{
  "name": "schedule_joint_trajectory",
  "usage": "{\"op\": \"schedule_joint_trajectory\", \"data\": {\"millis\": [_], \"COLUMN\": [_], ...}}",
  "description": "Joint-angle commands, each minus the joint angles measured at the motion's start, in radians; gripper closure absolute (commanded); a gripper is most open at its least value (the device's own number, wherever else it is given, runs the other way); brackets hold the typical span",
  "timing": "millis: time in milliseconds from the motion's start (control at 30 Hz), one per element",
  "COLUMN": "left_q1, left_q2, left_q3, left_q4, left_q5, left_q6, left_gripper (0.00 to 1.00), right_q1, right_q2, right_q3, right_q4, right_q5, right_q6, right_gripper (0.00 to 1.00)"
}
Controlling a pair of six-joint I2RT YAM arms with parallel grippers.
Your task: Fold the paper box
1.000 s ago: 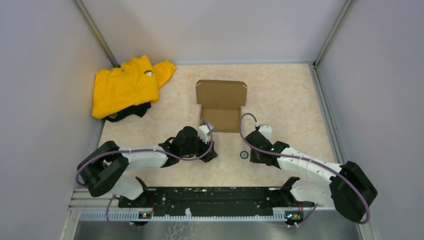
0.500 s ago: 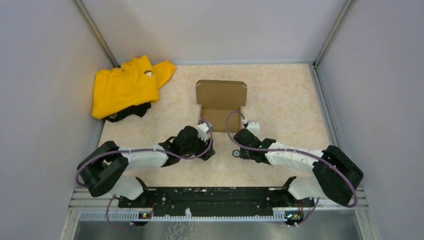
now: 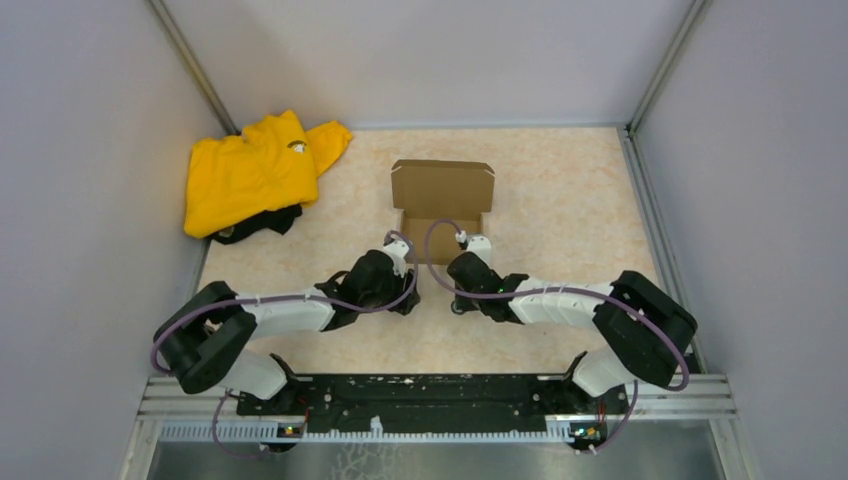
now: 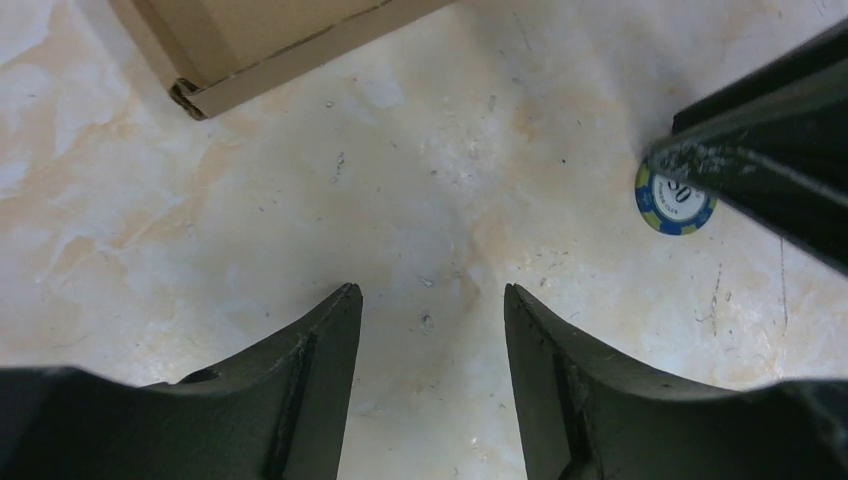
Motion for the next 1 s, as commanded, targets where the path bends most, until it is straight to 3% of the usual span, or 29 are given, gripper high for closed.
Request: {"op": "schedule_joint_trajectory", "data": {"millis": [0, 133, 333, 433, 667, 833, 967], "left_q1": [0.024, 0.026, 0.026, 0.027, 0.027, 0.026, 0.026], "left_q2": [-0.018, -0.047, -0.060, -0.048, -0.023, 0.013, 0.045], "left_q3": [0.003, -0.005, 0.002, 0.013, 0.037, 0.060, 0.076], "left_q4": [-0.036, -0.059, -0.067, -0.072, -0.084, -0.072, -0.073], "left_q5": [-0.031, -0.028, -0.021, -0.008, 0.006, 0.043, 0.084], "left_q6": [-0.050, -0.066, -0.065, -0.071, -0.090, -0.101, -0.117], "left_gripper": [0.39, 0.39, 0.39, 0.39, 0.39, 0.41, 0.49], "right_q1": [0.055, 0.073, 0.073, 0.073, 0.094, 0.153, 0.183], "right_q2": [0.072, 0.022, -0.302, -0.381, -0.325, -0.248, -0.176], "right_q3": [0.005, -0.011, -0.097, -0.100, -0.142, -0.145, -0.133], "right_q4": [0.019, -0.030, -0.151, -0.236, -0.220, -0.157, -0.101], "right_q5": [-0.092, -0.016, 0.126, 0.117, -0.033, -0.001, 0.037], "right_q6": [-0.059, -0.033, 0.002, 0.006, -0.008, -0.012, -0.039], "right_gripper": [0.76, 0.75, 0.70, 0.68, 0.69, 0.67, 0.63]}}
